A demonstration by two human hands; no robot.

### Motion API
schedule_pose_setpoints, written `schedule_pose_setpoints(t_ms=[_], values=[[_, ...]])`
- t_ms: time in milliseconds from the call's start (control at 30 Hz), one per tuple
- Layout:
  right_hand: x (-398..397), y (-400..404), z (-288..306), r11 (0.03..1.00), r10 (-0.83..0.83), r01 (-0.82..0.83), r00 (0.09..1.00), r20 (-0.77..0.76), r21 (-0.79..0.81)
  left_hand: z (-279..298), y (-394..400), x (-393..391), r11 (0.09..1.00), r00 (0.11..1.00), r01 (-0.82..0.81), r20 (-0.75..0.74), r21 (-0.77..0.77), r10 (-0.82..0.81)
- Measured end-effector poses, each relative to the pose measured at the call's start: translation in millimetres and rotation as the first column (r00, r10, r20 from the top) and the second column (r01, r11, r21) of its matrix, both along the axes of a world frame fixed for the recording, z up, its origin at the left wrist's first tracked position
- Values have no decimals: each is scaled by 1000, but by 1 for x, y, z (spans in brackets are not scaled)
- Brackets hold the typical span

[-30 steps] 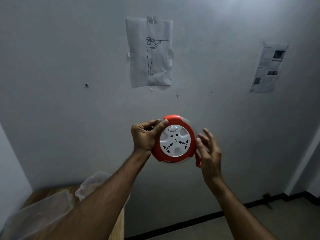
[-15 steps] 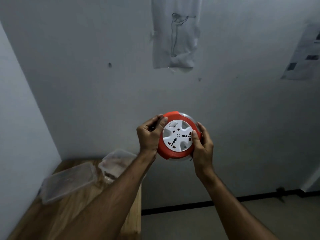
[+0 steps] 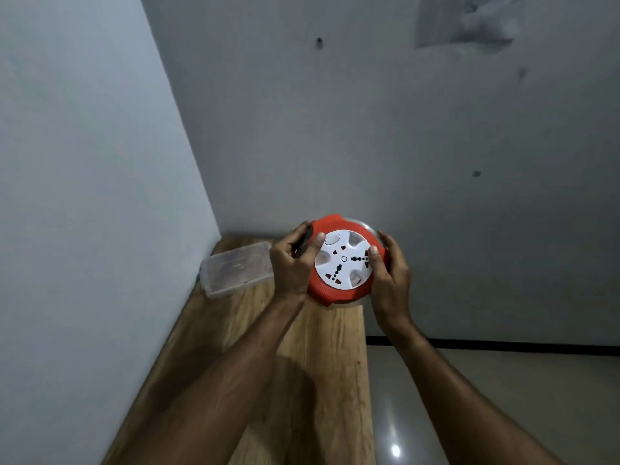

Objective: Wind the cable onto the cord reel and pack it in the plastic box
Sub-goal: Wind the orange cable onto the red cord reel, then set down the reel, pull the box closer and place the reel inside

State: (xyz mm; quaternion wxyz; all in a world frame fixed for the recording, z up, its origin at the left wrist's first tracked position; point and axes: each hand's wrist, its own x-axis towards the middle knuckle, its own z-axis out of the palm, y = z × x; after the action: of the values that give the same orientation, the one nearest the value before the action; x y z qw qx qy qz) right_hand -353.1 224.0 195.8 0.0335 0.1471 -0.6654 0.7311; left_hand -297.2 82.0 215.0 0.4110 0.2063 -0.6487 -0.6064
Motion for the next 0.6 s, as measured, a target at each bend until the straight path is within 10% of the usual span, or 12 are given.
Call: schedule_pose_setpoints(t_ms=[600], values=[[142,-170,-140,896,172,-193,981,88,399,-138,-160,182,986,920,-135,382,99,88]])
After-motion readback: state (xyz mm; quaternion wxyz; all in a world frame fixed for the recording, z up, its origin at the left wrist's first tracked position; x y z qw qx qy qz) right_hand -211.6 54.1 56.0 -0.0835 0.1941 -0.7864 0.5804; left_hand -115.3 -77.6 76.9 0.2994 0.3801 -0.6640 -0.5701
